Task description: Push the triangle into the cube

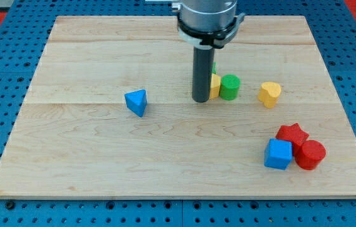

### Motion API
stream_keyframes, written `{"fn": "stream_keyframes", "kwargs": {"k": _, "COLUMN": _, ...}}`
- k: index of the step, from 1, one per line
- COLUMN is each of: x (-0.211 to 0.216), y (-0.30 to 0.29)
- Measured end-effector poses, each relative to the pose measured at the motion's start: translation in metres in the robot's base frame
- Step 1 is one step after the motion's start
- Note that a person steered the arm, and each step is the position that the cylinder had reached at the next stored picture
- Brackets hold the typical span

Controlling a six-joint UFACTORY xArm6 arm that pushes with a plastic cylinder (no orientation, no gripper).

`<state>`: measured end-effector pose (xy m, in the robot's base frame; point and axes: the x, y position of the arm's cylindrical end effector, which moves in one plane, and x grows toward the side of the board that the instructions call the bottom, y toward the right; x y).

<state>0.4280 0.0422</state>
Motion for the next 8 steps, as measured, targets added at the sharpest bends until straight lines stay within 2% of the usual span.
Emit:
{"fn": "stream_keyframes", "kwargs": {"k": 2, "x": -0.034, "y": -0.208}}
{"fn": "stream_keyframes", "kwargs": {"k": 3, "x": 0.02, "y": -0.18}}
{"fn": "stream_keyframes", "kwargs": {"k": 4, "x": 0.035, "y": -0.081}}
{"fn": "stream_keyframes", "kwargs": {"k": 5, "x": 0.036, "y": -0.073}}
{"fn": "stream_keyframes", "kwargs": {"k": 6, "x": 0.029, "y": -0.136}}
{"fn": "stream_keyframes", "kwargs": {"k": 8, "x": -0.025, "y": -0.109}}
